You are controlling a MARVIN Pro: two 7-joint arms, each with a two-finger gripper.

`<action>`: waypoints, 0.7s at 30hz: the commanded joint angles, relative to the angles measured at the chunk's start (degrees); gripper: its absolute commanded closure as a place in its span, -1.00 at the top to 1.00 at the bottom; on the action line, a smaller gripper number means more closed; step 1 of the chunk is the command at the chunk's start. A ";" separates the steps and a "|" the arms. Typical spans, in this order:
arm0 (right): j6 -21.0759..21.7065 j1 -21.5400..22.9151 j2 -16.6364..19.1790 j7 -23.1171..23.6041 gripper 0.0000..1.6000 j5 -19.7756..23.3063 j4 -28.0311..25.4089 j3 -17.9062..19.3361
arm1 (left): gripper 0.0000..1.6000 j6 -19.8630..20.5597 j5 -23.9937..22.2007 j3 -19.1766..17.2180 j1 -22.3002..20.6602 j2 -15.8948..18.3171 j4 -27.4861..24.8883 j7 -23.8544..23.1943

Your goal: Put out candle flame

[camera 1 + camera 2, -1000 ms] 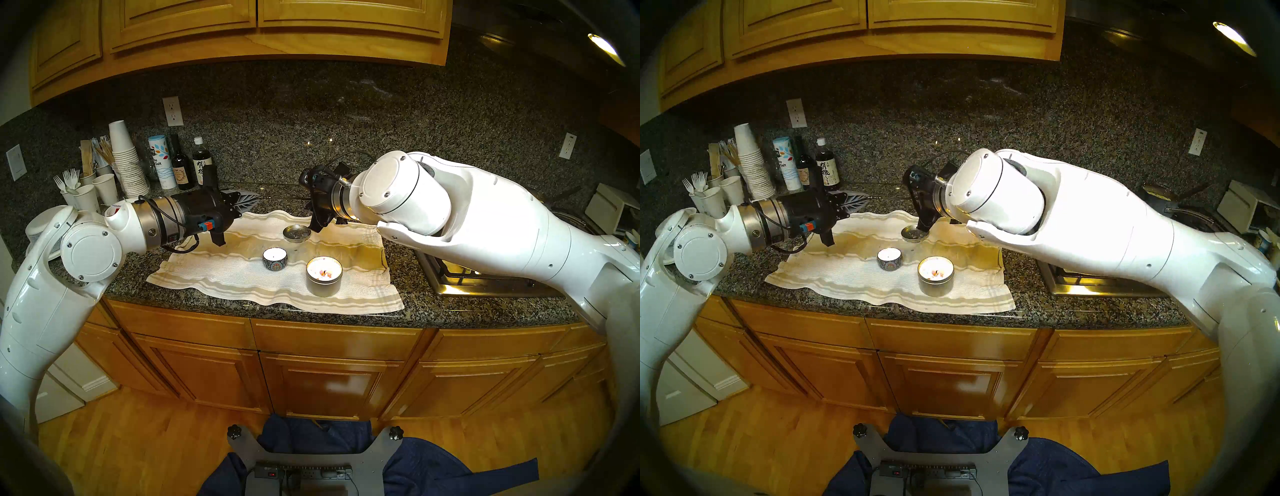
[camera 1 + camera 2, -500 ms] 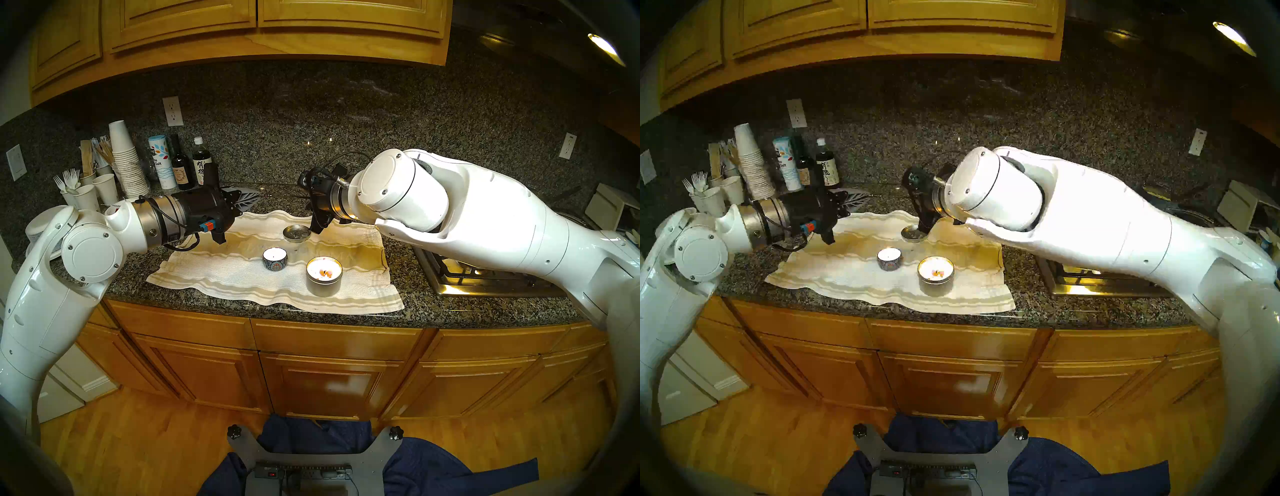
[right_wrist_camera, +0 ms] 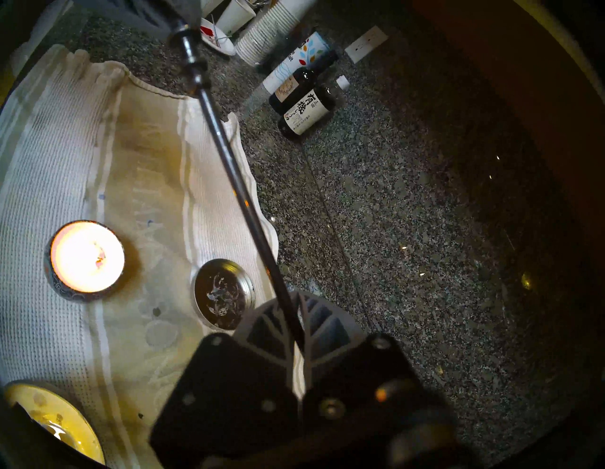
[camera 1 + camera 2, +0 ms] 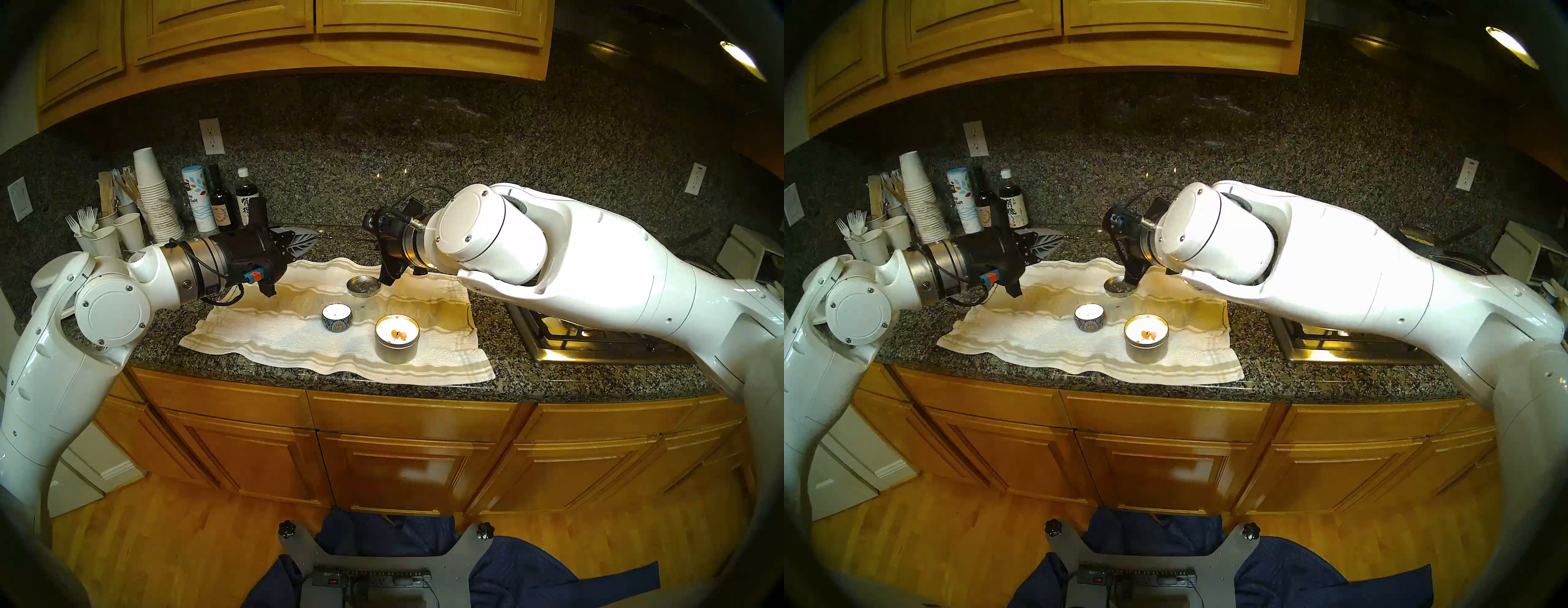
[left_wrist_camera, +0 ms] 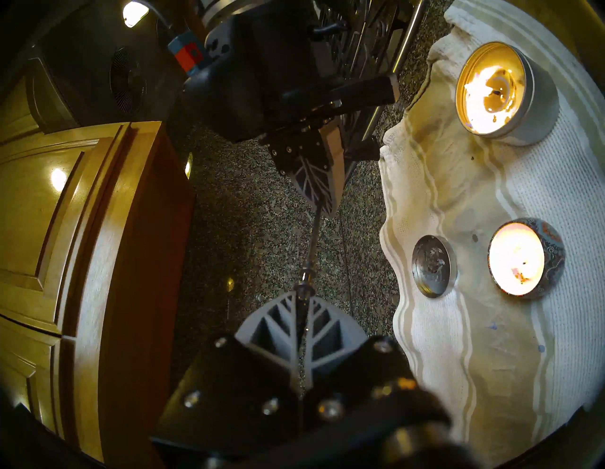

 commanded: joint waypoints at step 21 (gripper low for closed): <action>-2.58 3.31 2.82 -1.13 -1.00 -4.73 -1.71 -0.07 | 0.58 2.90 -15.78 -3.70 -4.98 -1.21 0.55 -6.10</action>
